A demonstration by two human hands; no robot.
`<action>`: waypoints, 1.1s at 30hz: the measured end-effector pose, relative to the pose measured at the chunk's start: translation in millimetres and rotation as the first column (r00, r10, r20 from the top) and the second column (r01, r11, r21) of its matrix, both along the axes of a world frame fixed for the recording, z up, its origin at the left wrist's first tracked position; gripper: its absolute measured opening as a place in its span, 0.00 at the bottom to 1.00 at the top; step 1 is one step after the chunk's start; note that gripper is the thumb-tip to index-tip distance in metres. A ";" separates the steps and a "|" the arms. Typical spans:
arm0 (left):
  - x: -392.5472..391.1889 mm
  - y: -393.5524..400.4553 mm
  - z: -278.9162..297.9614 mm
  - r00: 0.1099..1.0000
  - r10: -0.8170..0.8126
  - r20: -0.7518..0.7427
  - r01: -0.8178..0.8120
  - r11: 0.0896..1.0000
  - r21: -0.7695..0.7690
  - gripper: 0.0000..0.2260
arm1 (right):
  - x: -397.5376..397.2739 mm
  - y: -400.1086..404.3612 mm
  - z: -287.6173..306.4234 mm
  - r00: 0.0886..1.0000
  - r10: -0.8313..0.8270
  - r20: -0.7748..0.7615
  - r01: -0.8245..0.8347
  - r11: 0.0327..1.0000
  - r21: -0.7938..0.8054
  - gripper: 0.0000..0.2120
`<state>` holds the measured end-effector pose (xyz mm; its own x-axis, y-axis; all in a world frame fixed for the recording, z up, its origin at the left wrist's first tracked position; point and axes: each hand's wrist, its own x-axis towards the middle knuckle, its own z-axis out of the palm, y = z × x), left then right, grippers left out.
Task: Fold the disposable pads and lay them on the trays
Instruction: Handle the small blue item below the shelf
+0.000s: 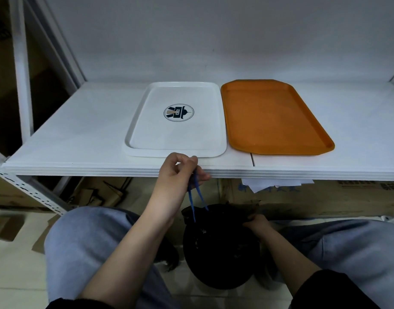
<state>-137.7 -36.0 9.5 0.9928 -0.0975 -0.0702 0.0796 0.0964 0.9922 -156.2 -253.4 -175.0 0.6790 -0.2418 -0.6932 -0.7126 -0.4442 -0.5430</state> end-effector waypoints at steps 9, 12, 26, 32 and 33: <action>0.2 5.3 -4.0 0.984 0.024 0.175 -0.085 0.934 0.346 0.08 | -0.4 -13.0 1.1 0.955 -0.257 0.148 0.254 0.966 0.036 0.19; 1.4 10.6 -6.5 0.984 0.054 0.169 -0.110 0.933 0.343 0.08 | -1.3 -19.2 7.5 0.960 -0.214 0.181 0.220 0.975 -0.018 0.12; 3.2 15.9 -12.2 0.991 0.107 0.074 -0.123 0.960 0.253 0.08 | -11.7 -26.7 44.1 0.957 -0.248 0.151 0.204 0.945 0.257 0.20; 5.4 15.2 -20.4 0.990 0.120 0.073 -0.135 0.954 0.267 0.08 | -16.1 -30.1 36.3 0.977 0.063 0.202 -0.022 0.980 -0.199 0.24; 5.5 15.4 -21.9 0.989 0.122 0.078 -0.139 0.952 0.272 0.08 | -16.6 -30.9 37.2 0.977 0.093 0.193 -0.035 0.959 -0.282 0.22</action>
